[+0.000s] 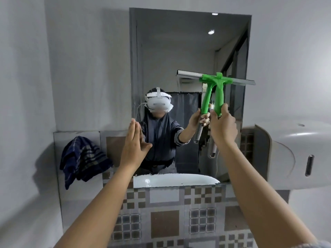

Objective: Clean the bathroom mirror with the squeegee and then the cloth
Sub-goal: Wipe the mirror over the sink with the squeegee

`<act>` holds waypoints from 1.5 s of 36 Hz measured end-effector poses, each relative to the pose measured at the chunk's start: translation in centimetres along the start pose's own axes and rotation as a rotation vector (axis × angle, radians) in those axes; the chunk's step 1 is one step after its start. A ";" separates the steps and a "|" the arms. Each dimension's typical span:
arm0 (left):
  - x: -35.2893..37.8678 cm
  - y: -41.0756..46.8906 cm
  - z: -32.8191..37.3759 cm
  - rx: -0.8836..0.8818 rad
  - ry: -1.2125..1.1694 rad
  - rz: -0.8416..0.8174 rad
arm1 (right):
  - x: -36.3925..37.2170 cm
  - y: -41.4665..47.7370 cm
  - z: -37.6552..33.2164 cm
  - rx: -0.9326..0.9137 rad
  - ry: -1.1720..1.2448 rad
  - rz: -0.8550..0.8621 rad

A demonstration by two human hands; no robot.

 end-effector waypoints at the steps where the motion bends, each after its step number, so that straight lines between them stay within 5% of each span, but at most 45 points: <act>1: 0.0 0.0 0.0 0.014 0.011 -0.003 | 0.2 -0.3 -0.3 0.012 0.007 0.001; 22: -0.6 0.0 -0.8 0.170 0.067 -0.046 | 5.1 -7.7 -5.2 0.235 0.324 -0.024; 54: -0.1 -1.1 -1.7 0.155 0.093 -0.031 | 7.1 -11.2 -8.9 -0.209 0.024 -0.198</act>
Point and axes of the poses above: each hand's wrist, its own y-axis towards the middle knuckle, its own x-axis out of the palm, z = x × y, the point moved 8 cm from there along y, towards the middle knuckle, and after that the axes turned 10 degrees about z, right-handed, at the moved point
